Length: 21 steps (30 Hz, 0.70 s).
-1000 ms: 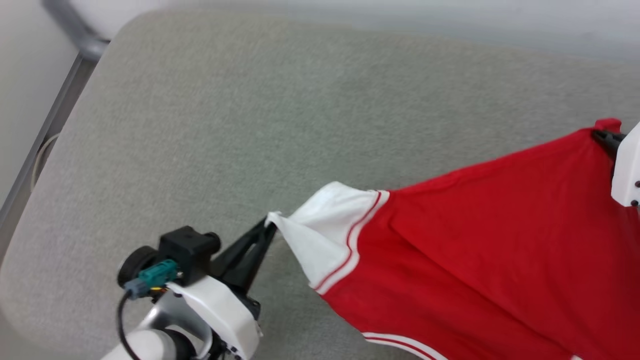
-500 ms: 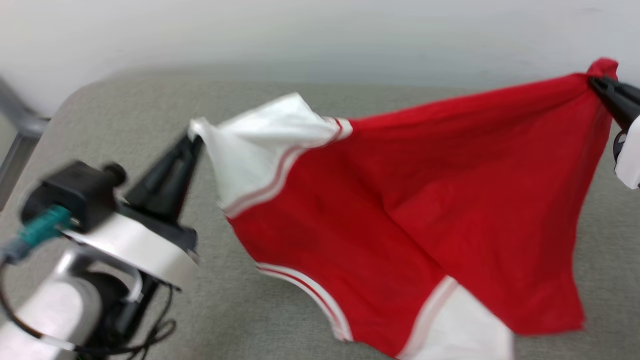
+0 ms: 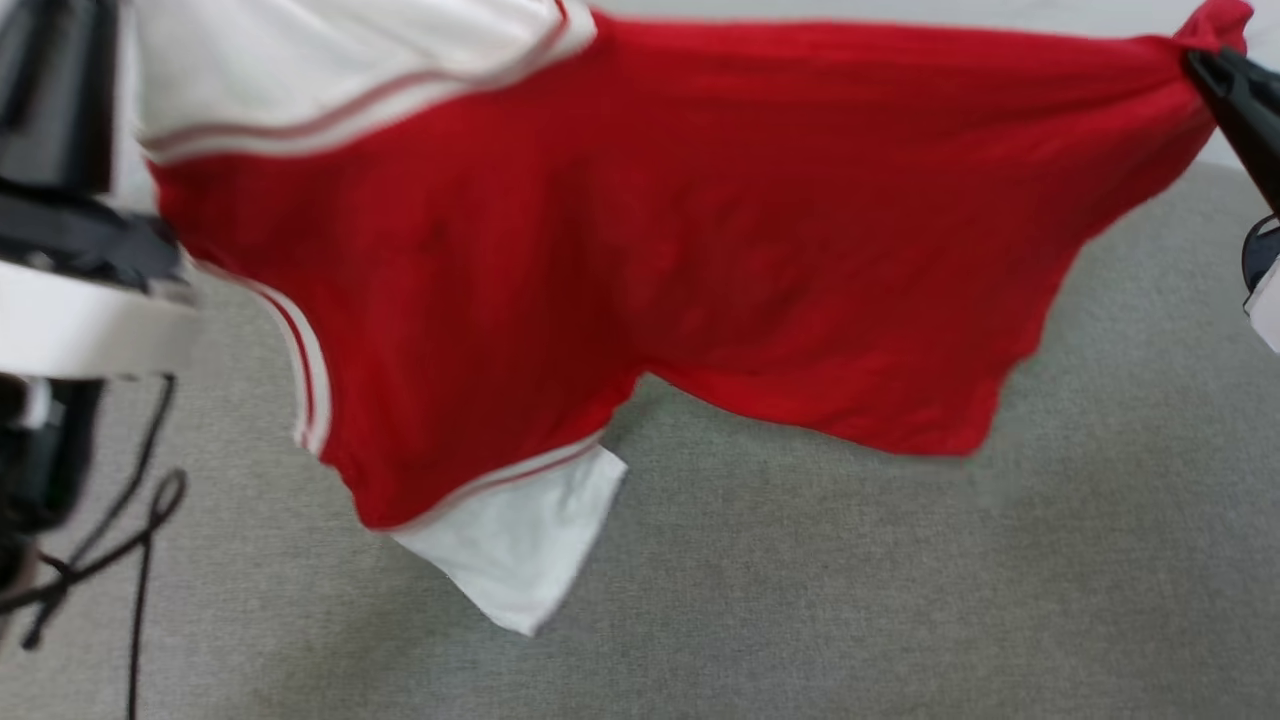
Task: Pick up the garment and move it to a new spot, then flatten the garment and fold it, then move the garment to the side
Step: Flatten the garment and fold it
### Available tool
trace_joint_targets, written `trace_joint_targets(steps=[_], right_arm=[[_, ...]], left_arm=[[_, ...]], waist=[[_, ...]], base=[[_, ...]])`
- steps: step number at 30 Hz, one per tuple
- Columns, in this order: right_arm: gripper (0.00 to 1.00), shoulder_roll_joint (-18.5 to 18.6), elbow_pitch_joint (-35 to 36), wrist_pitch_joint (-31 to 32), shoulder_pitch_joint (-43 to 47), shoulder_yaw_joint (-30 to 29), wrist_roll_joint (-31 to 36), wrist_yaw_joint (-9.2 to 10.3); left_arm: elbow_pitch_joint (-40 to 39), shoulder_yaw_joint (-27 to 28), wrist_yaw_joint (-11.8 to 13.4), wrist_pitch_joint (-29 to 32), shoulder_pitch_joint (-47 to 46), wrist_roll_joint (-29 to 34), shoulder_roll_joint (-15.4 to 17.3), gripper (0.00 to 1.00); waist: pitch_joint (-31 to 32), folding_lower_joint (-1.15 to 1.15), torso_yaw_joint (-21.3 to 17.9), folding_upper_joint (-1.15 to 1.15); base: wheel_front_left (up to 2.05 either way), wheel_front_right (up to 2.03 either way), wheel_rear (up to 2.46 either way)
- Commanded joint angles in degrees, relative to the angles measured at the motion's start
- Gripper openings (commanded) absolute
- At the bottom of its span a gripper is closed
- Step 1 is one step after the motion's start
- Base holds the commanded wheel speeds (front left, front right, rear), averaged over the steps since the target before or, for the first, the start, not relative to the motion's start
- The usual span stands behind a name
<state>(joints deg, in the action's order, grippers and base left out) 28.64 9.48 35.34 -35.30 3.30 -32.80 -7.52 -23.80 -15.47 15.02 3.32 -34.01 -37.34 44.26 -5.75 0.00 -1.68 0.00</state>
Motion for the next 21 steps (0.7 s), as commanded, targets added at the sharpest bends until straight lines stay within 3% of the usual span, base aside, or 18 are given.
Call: trace_joint_targets(steps=[1,11,15,21], right_arm=[[0.00,-0.71,1.42,0.11,-1.09,-0.61,0.44,0.07],[0.00,-1.73,5.28,-0.18,-4.56,-3.28,1.77,0.07],[0.00,-1.38,5.78,-0.22,-8.18,-4.26,2.61,0.07],[0.00,-0.06,2.44,-0.92,-17.16,-5.00,5.11,0.08]], left_arm=[[0.39,0.92,0.13,-0.35,-2.50,1.02,0.75,0.00],[2.08,1.99,-2.37,0.95,-11.68,3.50,4.11,0.00],[3.85,1.80,-5.28,2.74,-17.97,3.70,5.93,0.00],[10.89,0.43,-11.56,4.49,-31.01,4.49,7.57,0.00]], waist=[[-1.22,0.00,-1.02,0.00],[-7.37,0.00,-2.32,0.00],[-12.18,0.00,-2.40,0.00],[-20.69,0.00,-2.25,0.00]], base=[[0.00,0.00,0.00],[0.00,0.00,0.00],[0.00,0.00,0.00],[0.00,0.00,0.00]])
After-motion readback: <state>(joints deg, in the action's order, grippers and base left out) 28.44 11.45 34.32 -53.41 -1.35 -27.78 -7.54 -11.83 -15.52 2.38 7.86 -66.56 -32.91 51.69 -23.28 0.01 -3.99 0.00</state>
